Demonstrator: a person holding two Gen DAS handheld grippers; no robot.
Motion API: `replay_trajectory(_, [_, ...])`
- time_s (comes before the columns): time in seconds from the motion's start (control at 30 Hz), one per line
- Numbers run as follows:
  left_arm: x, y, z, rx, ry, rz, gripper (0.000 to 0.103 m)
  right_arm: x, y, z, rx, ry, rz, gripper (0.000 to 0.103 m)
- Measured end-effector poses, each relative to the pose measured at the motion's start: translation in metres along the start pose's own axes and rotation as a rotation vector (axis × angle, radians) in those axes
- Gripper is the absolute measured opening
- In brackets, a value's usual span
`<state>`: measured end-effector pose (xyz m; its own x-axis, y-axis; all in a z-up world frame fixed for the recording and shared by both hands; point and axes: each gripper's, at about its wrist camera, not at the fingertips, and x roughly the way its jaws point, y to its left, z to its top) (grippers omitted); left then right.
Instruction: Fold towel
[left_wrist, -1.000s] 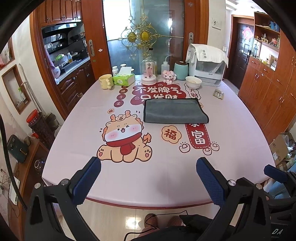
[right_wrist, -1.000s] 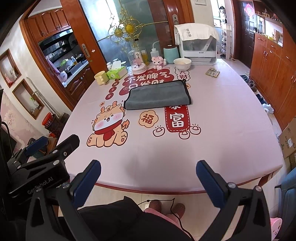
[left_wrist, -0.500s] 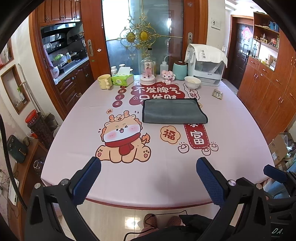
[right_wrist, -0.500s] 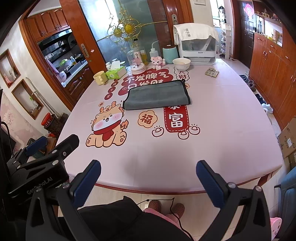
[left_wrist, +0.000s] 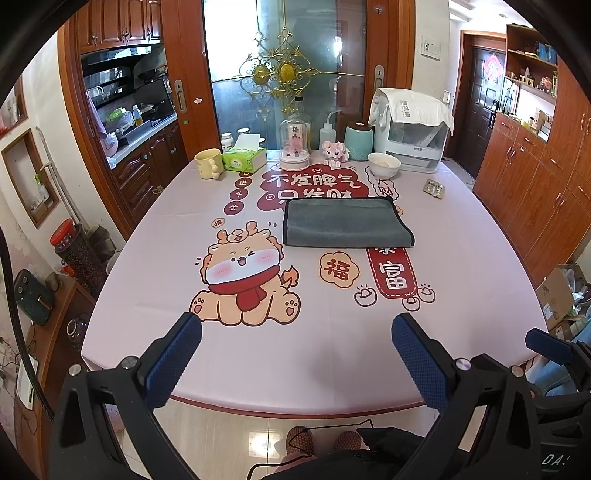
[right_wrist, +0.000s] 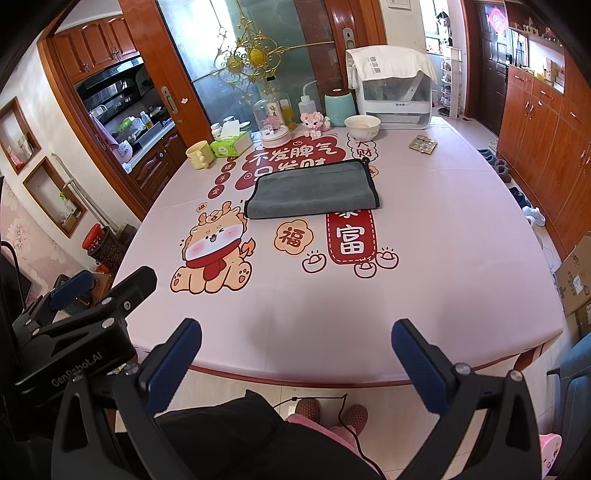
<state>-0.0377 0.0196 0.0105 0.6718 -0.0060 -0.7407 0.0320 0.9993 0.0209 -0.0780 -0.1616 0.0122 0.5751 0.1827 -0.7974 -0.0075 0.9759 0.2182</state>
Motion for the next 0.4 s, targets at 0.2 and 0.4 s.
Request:
replay_trajectory(0.2, [0.0000, -0.0002, 0.0000, 0.000, 0.000, 0.001, 0.102, 0.0000, -0.0002, 0.0005, 0.000, 0.001, 0.000, 0.103])
replay_trajectory(0.4, [0.0000, 0.0000, 0.0000, 0.000, 0.001, 0.001, 0.102, 0.0004, -0.0005, 0.0004, 0.000, 0.002, 0.000, 0.103])
